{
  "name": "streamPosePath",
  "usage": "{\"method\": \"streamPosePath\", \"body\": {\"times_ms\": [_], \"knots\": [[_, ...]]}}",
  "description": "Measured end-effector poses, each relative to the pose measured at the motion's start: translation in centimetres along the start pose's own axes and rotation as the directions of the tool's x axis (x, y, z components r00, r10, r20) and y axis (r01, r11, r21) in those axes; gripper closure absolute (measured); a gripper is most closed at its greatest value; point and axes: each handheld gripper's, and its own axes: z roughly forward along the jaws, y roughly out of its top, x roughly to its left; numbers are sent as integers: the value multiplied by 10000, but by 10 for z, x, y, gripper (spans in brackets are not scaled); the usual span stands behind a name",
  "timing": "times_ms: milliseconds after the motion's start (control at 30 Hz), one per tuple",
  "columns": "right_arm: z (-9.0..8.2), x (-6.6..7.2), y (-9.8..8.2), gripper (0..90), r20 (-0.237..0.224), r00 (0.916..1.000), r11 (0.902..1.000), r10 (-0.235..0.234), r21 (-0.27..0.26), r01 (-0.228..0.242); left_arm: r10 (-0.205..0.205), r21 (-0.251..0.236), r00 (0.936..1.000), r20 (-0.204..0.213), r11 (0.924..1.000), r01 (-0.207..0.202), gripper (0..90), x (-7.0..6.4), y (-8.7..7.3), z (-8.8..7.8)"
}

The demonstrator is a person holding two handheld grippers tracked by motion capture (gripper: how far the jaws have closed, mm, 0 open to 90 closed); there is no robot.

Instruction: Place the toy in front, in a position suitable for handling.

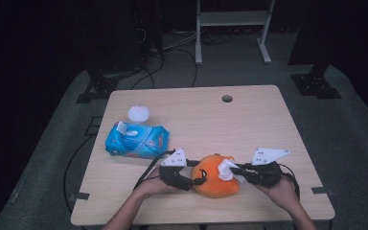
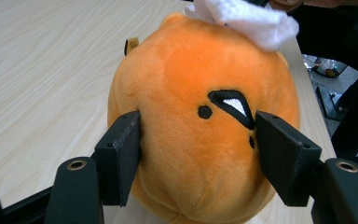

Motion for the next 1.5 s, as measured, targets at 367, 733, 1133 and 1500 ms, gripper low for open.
{"method": "streamPosePath", "body": {"times_ms": [367, 733, 1133, 1500], "knots": [[-5, 8, 6, 833, -547, 9981, 9993, -274, -281, 259, -315, 41, 9995, -30, 9995, 316, 341, 5, -6, -4], [-3, -1, 0, 833, -58, 9999, 9999, 130, -86, -131, -263, 51, 9996, 30, 9996, 263, 342, 3, -5, -2], [7, 6, -2, 832, -471, 9976, 9982, -506, 287, 520, -1167, 162, 9927, 311, 9931, 1163, 127, 3, -1, 6], [9, 28, 25, 832, -315, 9950, 9932, -950, -699, 926, 234, 171, 9986, -480, 9996, -226, 335, -20, 18, 11]]}}
